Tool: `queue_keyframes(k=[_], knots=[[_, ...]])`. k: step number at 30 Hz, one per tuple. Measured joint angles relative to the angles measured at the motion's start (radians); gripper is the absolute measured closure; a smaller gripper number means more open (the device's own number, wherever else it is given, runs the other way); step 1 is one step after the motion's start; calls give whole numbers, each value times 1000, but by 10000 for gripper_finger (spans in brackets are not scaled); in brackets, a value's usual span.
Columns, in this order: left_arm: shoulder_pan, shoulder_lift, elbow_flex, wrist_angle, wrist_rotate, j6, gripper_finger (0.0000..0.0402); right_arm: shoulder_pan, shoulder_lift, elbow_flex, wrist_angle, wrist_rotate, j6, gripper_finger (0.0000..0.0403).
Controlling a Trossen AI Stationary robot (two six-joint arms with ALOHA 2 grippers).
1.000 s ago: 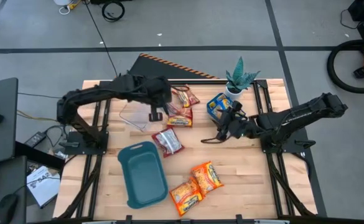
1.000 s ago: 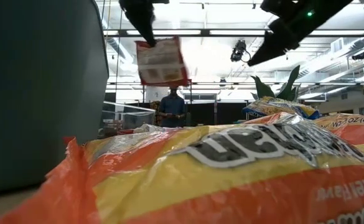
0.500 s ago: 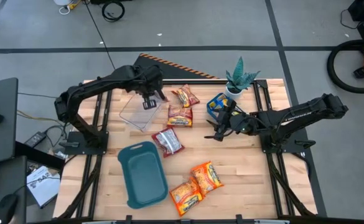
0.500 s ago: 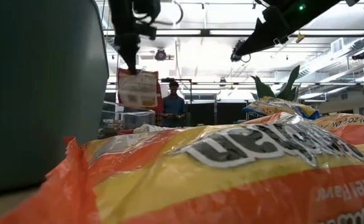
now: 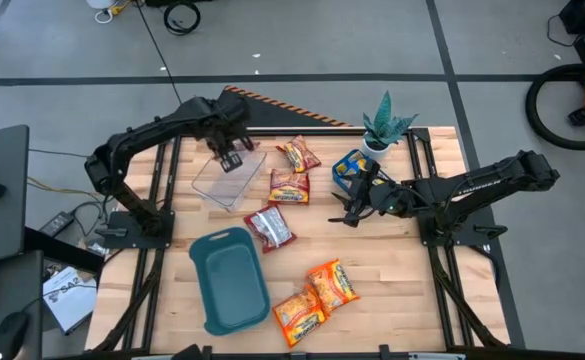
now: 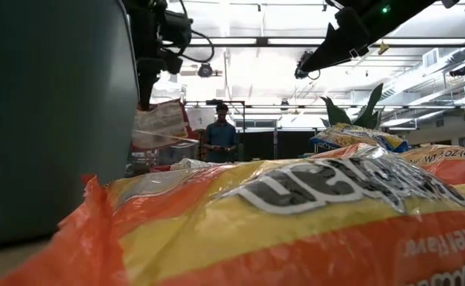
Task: Sort Maruchan noodles
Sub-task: Put the red noodle pack into the transparent bin
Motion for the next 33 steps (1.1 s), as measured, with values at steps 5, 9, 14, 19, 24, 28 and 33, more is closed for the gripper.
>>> queue_keyframes(k=[5,9,14,19,24,28,33], knots=[[2,1,-67,-14,12,-46,399,0,0,0,-1,-14,23,166],[-2,1,-68,-78,15,-97,399,1,0,0,-1,-57,34,166],[-7,-5,-68,-96,107,-111,393,0,0,0,-4,-77,31,166],[-8,-5,-68,-94,115,-111,392,-3,0,0,4,-77,-3,166],[-3,-5,-68,-95,119,-94,390,-20,0,0,9,-78,-26,166],[-34,-5,-68,-76,122,-124,374,-31,0,0,8,-78,-42,166],[-76,-5,-67,-57,121,-135,320,-41,0,0,5,-105,-69,166]])
